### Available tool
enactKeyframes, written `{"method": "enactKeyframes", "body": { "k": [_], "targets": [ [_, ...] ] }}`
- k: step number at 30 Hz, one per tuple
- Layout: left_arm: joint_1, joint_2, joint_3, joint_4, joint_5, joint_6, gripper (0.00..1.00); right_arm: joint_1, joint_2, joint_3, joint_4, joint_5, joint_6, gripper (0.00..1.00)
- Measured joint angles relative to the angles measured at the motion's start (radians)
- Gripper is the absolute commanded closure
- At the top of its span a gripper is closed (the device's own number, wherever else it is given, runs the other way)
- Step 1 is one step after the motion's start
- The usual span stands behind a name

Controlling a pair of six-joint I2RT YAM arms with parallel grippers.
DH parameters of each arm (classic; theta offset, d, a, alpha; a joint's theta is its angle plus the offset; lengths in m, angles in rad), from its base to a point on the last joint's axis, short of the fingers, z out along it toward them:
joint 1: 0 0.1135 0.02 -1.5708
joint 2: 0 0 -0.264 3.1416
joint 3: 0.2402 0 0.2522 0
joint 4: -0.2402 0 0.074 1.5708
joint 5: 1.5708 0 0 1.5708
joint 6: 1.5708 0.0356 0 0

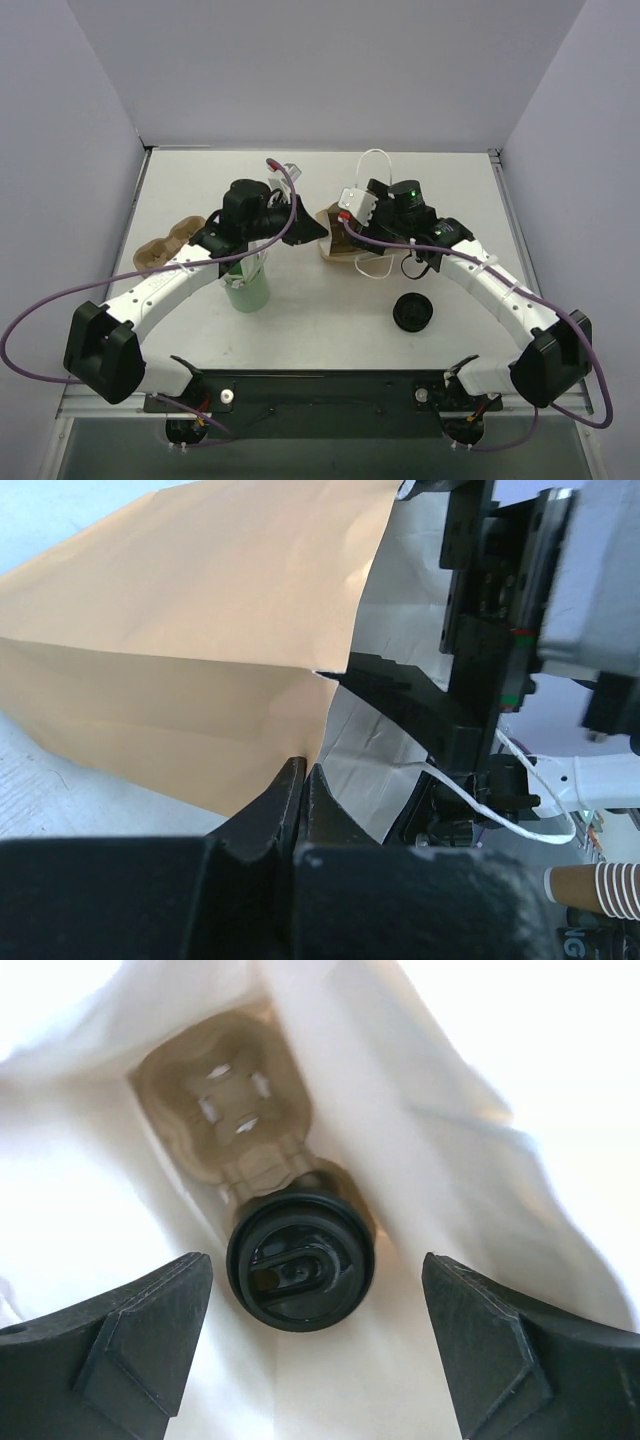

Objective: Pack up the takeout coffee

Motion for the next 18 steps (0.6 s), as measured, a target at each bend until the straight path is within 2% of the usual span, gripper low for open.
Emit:
{"method": "enactKeyframes", "body": {
  "k": [13,18],
  "targets": [
    [0.0,0.018,0.063,-0.091,-0.031,-0.029,1.0,-0.004,-0.065,0.056,-0.042,-0.065,0.11,0.2],
    [0.0,0.032,0.092,-0.117,-0.04,-0.051,1.0,-0.005,-0.076,0.105,-0.049,-0.09,0.164,0.26]
  ]
}}
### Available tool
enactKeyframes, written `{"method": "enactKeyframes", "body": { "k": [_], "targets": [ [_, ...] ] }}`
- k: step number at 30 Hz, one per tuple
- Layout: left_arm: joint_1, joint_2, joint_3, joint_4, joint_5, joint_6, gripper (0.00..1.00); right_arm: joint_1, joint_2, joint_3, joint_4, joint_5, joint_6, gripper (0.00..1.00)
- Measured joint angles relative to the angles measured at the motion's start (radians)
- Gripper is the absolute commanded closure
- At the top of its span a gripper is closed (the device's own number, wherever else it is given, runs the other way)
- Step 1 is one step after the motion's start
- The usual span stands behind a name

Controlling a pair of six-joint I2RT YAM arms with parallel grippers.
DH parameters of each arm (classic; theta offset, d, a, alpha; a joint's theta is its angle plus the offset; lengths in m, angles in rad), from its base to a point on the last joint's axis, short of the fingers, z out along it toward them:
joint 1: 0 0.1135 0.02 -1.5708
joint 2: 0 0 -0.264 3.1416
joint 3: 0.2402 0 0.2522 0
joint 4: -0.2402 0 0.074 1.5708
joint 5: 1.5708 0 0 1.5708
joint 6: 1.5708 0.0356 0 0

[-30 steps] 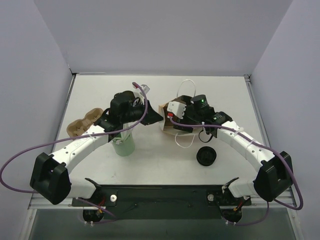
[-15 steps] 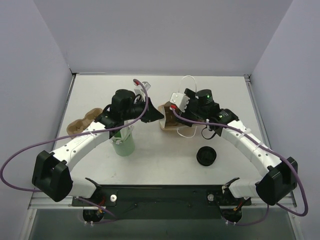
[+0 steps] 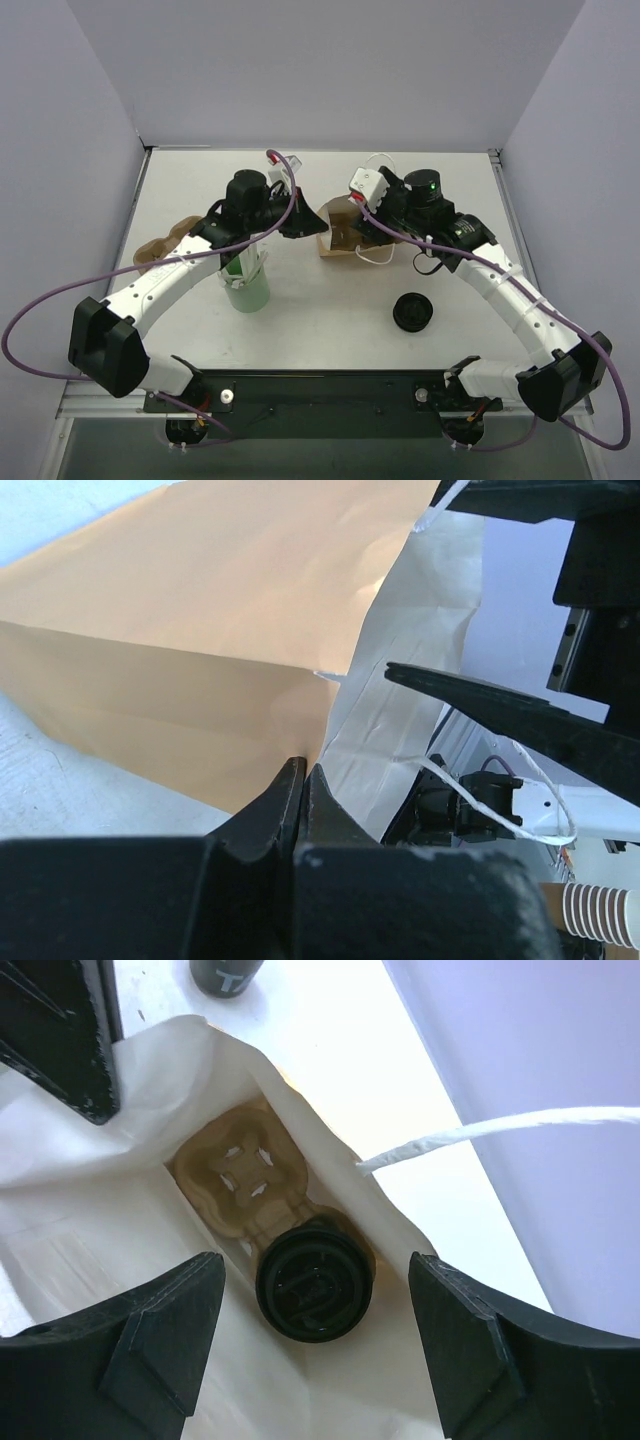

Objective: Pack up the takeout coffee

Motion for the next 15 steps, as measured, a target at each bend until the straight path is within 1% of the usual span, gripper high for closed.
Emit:
{"method": "enactKeyframes", "body": {
  "k": [5,11,15],
  "targets": [
    [0.001,0.013,0.046,-0.039,-0.011,-0.008,1.0,0.0,-0.011,0.013,-0.017,-0.026,0.036,0.3],
    [0.009,0.032,0.096,-0.07,-0.024,-0.008,0.91,0.0,-0.014,0.051,-0.042,-0.061,0.091,0.29],
    [0.016,0.048,0.103,-0.082,-0.031,-0.008,0.84,0.0,-0.02,0.1,-0.042,-0.067,0.141,0.3]
  ]
}}
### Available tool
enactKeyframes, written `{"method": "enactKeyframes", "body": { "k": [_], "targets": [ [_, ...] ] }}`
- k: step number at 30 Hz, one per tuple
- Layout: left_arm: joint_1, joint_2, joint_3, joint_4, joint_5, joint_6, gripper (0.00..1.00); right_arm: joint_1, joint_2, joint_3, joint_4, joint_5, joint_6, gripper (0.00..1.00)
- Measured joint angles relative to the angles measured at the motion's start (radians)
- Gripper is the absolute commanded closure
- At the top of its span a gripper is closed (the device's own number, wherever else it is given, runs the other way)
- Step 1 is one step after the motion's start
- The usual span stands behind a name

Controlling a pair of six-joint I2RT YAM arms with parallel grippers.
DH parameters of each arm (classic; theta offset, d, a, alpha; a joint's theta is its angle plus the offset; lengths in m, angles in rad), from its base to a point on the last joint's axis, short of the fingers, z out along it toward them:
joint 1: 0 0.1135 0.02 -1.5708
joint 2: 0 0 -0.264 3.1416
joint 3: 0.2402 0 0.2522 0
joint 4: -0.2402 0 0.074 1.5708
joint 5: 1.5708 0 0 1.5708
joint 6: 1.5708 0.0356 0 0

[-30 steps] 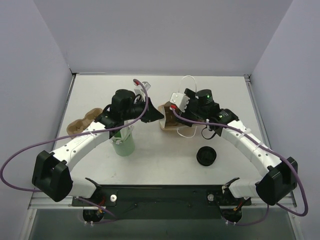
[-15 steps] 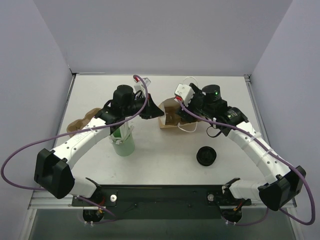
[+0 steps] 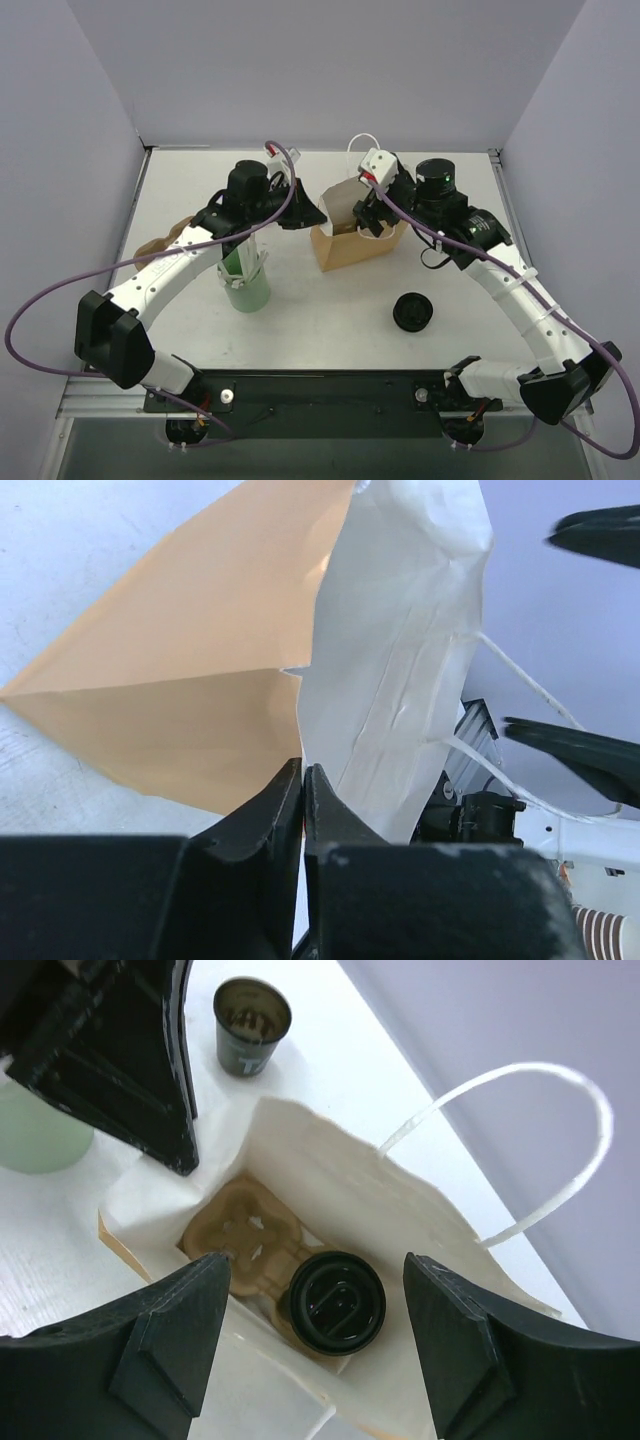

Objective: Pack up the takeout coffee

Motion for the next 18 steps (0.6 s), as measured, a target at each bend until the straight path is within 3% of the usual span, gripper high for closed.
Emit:
{"method": "enactKeyframes", "body": {
  "k": [4,6,8,11,15,18],
  "targets": [
    [0.005,0.017,0.014,-0.011,-0.005,0.002,0.66,0.0,-0.002,0.047,0.005,0.021,0.061,0.31],
    [0.006,0.02,0.026,-0.021,-0.016,0.007,0.44,0.0,-0.002,0.063,0.008,0.056,0.087,0.31],
    [0.009,0.02,0.032,-0.03,-0.026,0.019,0.35,0.001,-0.004,0.07,0.01,0.086,0.107,0.31],
    [0.022,0.02,0.035,-0.047,-0.046,0.025,0.29,0.003,-0.012,0.074,0.009,0.121,0.142,0.32],
    [0.056,0.02,0.068,-0.088,-0.073,0.045,0.13,0.016,-0.039,0.09,0.003,0.164,0.217,0.31],
    [0.079,0.019,0.126,-0.129,-0.109,0.072,0.11,0.035,-0.08,0.109,0.0,0.202,0.309,0.29]
  ]
}}
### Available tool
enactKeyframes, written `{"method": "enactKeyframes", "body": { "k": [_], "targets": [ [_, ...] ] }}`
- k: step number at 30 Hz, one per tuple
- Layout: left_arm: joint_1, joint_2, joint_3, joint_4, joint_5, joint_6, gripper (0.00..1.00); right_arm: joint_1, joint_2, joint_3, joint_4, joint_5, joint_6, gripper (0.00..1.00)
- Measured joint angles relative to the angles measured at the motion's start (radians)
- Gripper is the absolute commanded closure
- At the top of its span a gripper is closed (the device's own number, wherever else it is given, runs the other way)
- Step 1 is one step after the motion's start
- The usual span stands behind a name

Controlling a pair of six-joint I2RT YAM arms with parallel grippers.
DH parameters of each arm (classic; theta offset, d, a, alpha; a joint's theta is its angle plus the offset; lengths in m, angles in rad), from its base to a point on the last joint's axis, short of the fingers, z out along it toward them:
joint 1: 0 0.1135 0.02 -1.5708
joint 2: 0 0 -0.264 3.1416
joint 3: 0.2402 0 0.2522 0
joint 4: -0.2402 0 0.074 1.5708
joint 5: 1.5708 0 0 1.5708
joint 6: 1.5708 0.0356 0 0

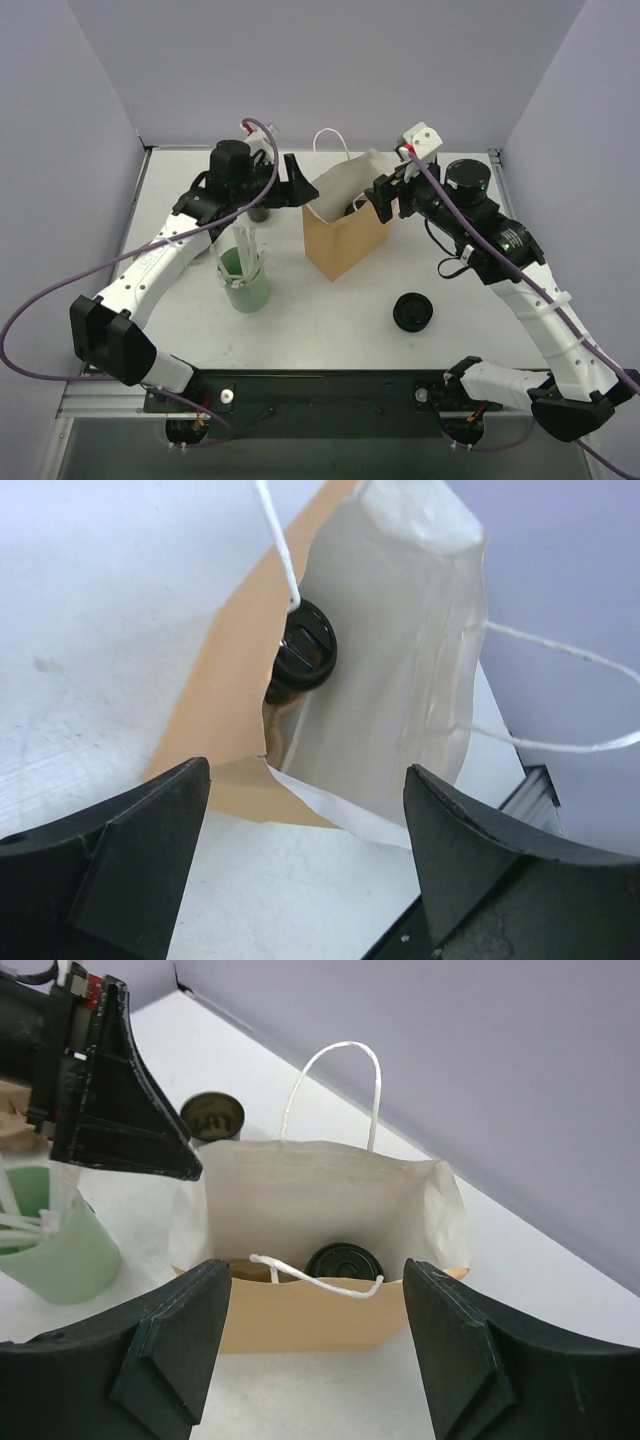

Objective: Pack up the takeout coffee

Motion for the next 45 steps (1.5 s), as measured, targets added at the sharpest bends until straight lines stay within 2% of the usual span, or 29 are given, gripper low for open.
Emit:
{"method": "enactKeyframes", "body": {
  "k": [3,5,6,13,16,20,23,26,27,29,35,45],
  "targets": [
    [0.016,-0.002,0.069,-0.052,-0.052,0.043,0.08,0.014,-0.042,0.013,-0.018,0.026,0.076,0.22],
    [0.022,-0.005,0.115,-0.098,-0.102,0.088,0.03,0.02,-0.068,0.024,-0.043,0.038,0.149,0.03],
    [0.027,-0.006,0.137,-0.124,-0.129,0.109,0.03,0.02,-0.078,0.029,-0.058,0.042,0.18,0.0],
    [0.137,0.006,0.253,-0.307,-0.354,0.201,0.03,0.025,-0.124,0.031,-0.207,0.052,0.362,0.0],
    [0.182,0.037,0.288,-0.396,-0.454,0.217,0.07,0.025,-0.135,0.031,-0.27,0.037,0.403,0.0],
    [0.188,0.054,0.299,-0.545,-0.551,0.221,0.11,0.025,-0.156,0.019,-0.325,0.013,0.448,0.0],
    [0.186,0.007,0.268,-0.609,-0.56,0.236,0.14,0.025,-0.179,-0.013,-0.351,-0.008,0.466,0.02],
    [0.186,-0.104,0.188,-0.646,-0.523,0.239,0.23,0.025,-0.186,-0.035,-0.373,-0.041,0.467,0.04],
    [0.187,-0.143,0.162,-0.65,-0.502,0.237,0.33,0.025,-0.183,-0.037,-0.375,-0.048,0.467,0.05],
    [0.187,-0.217,0.114,-0.651,-0.454,0.229,0.4,0.025,-0.175,-0.037,-0.377,-0.065,0.466,0.06],
    [0.187,-0.251,0.058,-0.654,-0.398,0.189,0.39,0.025,-0.146,-0.036,-0.378,-0.098,0.465,0.07],
    [0.187,-0.28,-0.068,-0.689,-0.47,0.154,0.37,0.025,-0.137,-0.036,-0.379,-0.123,0.469,0.07]
  ]
}}
